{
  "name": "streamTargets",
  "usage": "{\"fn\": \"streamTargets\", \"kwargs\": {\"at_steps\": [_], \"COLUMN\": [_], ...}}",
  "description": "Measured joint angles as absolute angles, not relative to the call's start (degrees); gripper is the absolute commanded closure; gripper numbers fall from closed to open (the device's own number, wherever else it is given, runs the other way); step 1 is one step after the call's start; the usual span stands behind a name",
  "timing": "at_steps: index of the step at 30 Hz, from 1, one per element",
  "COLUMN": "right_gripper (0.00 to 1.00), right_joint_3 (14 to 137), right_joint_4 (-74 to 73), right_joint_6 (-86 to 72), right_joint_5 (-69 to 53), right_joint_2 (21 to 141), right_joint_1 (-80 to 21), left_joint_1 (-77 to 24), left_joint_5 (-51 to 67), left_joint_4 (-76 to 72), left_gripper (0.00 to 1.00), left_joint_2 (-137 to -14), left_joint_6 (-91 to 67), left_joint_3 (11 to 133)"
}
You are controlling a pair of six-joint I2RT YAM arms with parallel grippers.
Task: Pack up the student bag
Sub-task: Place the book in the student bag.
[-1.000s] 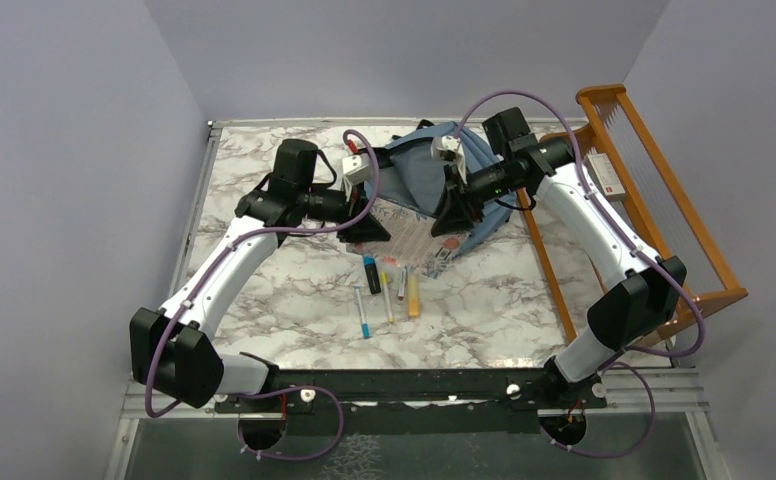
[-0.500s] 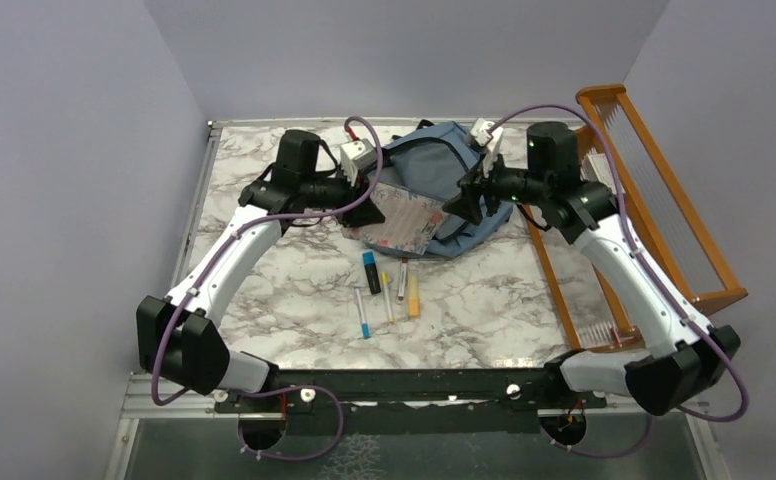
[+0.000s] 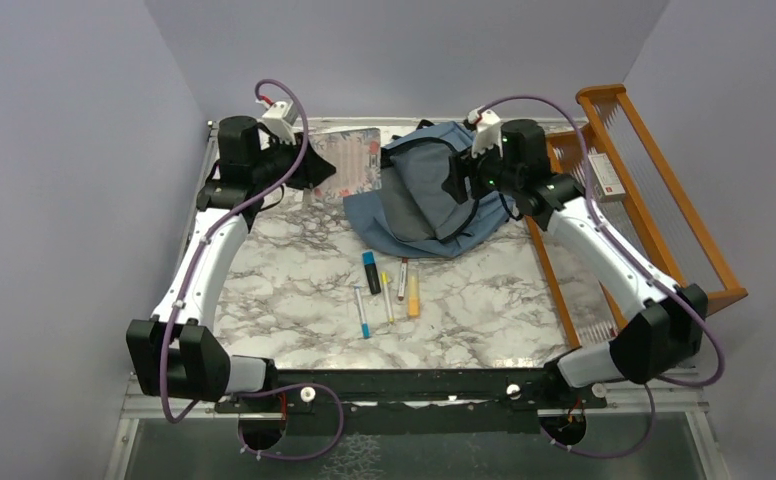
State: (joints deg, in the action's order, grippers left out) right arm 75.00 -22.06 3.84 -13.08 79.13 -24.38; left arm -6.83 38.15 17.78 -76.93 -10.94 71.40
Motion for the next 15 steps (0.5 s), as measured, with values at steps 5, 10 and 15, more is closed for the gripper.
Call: {"fn": "streamTargets", "kwargs": {"at_steps": [5, 10, 15], "right_gripper": [0.29, 0.26, 0.22], "right_joint_3": [78.87, 83.83, 87.42], "right_joint_4": [-22.92, -23.09, -22.33], "right_joint_6": [3.84, 5.72, 9.15], "right_joint_5": [-7.99, 0.86, 11.44], "right_joint_2": [88.66, 97.19, 105.49], "right_joint_1": [-28.29, -33.87, -38.48], "left_joint_1": [-5.58, -5.13, -4.69], "left_joint_5": [28.93, 21.76, 18.00], "left_joint_4": [17.19, 17.04, 17.28], "left_gripper": [1.00, 1.00, 1.00], "left_joint_2": [-74.30, -71.55, -70.65], "left_joint_6": [-15.49, -18.11, -19.42], "left_joint_3": [71.26, 68.64, 66.41]}}
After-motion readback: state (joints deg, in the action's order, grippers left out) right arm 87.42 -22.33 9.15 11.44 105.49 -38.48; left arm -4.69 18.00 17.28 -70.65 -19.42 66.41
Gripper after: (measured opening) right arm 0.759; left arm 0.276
